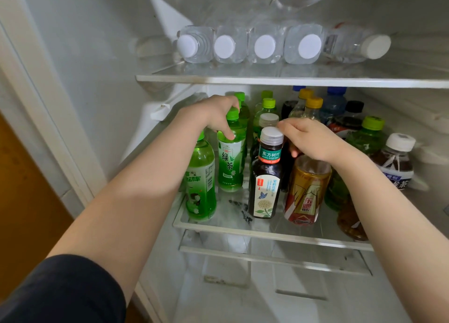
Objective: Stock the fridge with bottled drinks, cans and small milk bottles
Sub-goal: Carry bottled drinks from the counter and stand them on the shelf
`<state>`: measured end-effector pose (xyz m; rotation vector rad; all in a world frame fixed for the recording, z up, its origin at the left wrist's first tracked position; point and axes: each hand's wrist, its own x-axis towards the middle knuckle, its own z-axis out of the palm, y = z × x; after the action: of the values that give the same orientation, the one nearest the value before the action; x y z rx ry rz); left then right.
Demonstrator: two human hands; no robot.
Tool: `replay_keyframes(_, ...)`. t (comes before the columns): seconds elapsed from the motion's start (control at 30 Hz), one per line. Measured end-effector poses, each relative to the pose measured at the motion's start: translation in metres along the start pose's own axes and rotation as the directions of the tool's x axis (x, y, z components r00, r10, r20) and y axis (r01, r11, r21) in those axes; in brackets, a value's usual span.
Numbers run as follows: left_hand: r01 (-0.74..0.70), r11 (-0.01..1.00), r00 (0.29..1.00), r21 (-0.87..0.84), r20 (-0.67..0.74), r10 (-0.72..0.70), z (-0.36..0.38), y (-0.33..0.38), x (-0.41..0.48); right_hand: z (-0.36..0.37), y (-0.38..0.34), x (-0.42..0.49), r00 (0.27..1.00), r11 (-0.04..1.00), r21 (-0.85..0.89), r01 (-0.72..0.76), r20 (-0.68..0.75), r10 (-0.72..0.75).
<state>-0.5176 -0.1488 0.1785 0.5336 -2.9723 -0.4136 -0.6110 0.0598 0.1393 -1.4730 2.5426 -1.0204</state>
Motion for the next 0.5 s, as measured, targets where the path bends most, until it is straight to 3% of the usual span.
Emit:
replay_keyframes(0.2,0.022,1.000,0.998,0.004,-0.054,-0.022,0.002,-0.002,0.002,0.000,0.001,0.001,1.000,1.000,0.006,0.001,-0.014,-0.001)
replay_keyframes(0.37,0.049,0.982,0.994,-0.183,-0.084,-0.066,-0.007,-0.001,-0.011,0.000,0.001,0.002,1.000,1.000,-0.010,0.026,-0.011,-0.026)
replay_keyframes(0.43,-0.015,0.935,0.961,-0.354,-0.265,-0.085,-0.005,0.001,-0.029,0.001,0.003,0.002,0.999,1.000,-0.011,0.029,-0.027,-0.030)
replay_keyframes(0.5,-0.165,0.882,0.806,-0.440,-0.576,-0.136,0.010,0.002,-0.053,0.002,0.004,0.001,0.999,0.999,-0.011,0.033,-0.042,-0.034)
